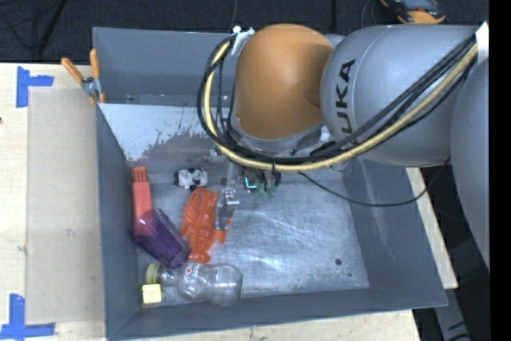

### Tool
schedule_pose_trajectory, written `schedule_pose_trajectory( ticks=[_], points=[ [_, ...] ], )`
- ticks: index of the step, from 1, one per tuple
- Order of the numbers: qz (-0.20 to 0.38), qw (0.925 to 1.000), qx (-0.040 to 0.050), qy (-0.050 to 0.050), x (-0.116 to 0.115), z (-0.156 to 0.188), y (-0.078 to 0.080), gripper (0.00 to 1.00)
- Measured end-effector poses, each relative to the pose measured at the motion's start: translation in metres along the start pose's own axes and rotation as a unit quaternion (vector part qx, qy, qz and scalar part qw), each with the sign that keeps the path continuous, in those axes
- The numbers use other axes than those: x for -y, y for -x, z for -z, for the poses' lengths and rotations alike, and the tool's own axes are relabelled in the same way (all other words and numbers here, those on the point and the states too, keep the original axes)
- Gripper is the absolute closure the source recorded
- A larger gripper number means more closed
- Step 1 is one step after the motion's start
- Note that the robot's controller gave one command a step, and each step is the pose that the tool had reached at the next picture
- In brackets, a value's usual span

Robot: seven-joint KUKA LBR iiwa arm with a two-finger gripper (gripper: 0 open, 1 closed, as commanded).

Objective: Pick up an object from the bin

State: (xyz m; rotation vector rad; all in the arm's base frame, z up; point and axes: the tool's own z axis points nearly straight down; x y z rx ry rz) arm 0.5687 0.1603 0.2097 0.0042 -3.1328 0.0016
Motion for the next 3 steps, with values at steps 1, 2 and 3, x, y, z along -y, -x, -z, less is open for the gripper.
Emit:
schedule_pose_trajectory(
  ticks=[1, 2, 3],
  points=[
    [-0.002, 1.0000, 0.0037, 0.001, 0.001, 0.004, 0.002, 0.00],
    [0.031, 0.9995, 0.0062, 0.000, -0.008, -0.027, -0.002, 0.00],
    [0.052, 0.9986, 0.0061, 0.001, -0.006, -0.086, 0.005, 0.00]
  ],
)
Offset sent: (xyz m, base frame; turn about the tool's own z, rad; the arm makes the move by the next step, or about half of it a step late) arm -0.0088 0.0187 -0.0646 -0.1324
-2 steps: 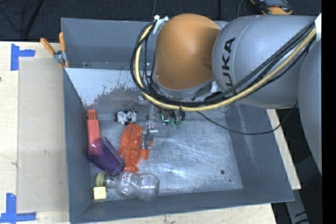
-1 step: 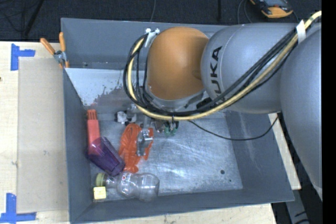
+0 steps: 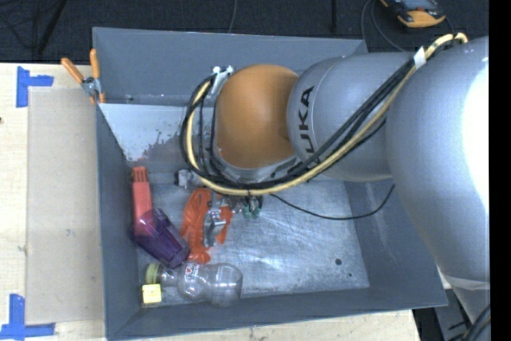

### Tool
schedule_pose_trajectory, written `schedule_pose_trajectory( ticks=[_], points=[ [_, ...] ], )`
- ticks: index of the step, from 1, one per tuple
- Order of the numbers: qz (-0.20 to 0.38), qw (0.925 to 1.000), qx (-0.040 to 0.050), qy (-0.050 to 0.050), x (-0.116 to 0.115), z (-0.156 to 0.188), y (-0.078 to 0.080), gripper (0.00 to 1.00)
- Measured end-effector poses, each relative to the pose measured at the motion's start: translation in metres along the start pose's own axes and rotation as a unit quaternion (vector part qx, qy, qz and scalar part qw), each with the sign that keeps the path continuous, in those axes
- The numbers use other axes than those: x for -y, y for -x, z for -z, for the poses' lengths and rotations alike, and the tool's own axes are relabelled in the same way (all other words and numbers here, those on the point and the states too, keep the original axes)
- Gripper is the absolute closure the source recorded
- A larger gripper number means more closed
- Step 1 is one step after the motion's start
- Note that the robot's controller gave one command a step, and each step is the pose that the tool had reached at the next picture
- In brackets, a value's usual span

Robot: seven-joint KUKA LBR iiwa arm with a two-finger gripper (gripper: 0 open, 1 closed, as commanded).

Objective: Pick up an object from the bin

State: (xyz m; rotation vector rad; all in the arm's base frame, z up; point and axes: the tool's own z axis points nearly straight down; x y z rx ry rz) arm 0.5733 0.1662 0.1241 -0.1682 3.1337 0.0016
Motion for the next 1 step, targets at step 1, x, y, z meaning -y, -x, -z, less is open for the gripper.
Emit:
schedule_pose_trajectory(
  ticks=[1],
  points=[
    [-0.008, 1.0000, -0.0022, 0.002, 0.0302, -0.0376, 0.0252, 0.00]
  ],
)
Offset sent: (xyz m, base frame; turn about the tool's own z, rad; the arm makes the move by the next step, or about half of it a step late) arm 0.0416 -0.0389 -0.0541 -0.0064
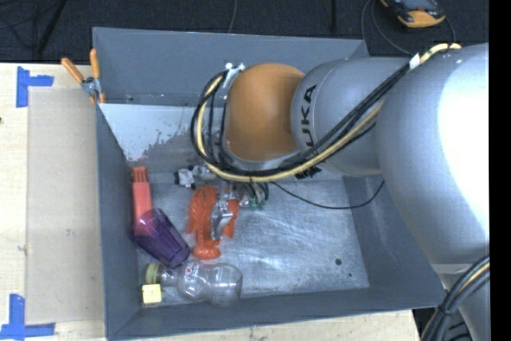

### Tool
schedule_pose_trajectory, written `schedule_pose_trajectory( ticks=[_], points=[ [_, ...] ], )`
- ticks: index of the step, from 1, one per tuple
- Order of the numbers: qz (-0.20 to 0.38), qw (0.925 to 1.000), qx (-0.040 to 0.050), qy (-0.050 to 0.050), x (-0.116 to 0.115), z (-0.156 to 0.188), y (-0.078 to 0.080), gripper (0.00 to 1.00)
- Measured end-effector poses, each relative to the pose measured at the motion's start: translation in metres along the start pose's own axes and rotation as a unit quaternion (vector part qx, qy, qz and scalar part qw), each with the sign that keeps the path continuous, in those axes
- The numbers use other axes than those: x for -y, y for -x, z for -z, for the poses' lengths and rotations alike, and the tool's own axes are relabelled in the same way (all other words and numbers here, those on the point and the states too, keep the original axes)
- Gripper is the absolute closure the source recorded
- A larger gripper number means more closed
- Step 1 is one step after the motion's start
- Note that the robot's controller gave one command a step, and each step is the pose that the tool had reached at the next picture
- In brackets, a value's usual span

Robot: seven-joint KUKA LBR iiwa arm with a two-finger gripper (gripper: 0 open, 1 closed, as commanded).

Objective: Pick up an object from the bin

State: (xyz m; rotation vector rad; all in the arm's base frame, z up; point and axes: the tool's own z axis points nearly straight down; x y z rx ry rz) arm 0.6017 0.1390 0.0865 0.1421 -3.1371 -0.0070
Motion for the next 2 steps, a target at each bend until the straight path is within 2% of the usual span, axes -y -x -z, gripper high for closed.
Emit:
schedule_pose_trajectory(
  ticks=[1, 2],
  points=[
    [0.009, 0.9999, 0.0120, -0.003, 0.0149, -0.0071, 0.0198, 1.00],
    [0.009, 0.9999, 0.0120, -0.002, 0.0150, -0.0072, 0.0198, 1.00]
  ],
)
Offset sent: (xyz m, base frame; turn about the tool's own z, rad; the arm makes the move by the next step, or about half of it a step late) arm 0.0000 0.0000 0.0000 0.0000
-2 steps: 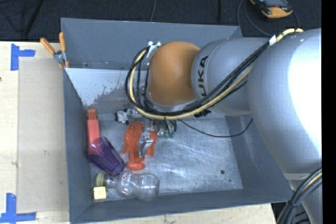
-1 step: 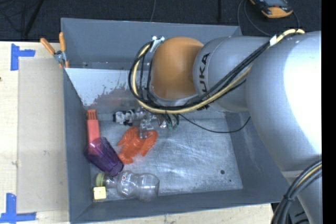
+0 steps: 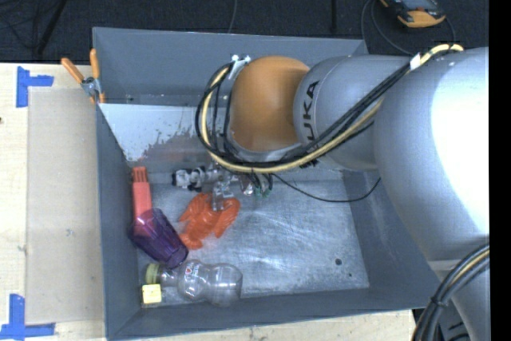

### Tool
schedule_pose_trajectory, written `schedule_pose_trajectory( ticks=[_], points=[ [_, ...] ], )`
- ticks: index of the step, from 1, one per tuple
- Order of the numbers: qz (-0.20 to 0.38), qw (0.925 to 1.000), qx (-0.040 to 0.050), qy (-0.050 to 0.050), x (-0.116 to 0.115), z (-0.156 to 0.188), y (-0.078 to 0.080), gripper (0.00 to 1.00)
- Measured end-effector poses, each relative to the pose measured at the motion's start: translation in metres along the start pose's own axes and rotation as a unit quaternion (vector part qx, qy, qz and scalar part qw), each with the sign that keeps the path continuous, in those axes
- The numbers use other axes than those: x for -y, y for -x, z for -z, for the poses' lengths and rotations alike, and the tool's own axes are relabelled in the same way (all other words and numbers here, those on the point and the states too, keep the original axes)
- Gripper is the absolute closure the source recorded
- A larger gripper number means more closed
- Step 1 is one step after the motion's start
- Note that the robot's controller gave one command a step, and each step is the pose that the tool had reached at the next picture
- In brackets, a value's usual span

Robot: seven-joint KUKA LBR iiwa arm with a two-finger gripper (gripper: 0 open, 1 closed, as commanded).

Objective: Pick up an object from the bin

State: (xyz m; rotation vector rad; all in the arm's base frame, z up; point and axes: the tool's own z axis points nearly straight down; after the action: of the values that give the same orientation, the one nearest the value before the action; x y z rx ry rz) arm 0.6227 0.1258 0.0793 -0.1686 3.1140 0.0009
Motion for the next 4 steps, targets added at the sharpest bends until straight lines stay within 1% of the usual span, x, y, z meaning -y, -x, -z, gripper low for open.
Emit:
schedule_pose_trajectory(
  ticks=[1, 2, 3, 4],
  points=[
    [0.005, 0.9999, -0.0141, 0.000, -0.020, 0.043, -0.022, 1.00],
    [0.067, 0.9976, -0.0128, 0.001, -0.026, 0.112, -0.024, 1.00],
    [0.100, 0.9950, -0.0065, 0.002, -0.033, 0.138, -0.012, 1.00],
    [0.222, 0.9749, -0.0123, 0.003, -0.023, 0.068, 0.001, 0.00]
  ],
)
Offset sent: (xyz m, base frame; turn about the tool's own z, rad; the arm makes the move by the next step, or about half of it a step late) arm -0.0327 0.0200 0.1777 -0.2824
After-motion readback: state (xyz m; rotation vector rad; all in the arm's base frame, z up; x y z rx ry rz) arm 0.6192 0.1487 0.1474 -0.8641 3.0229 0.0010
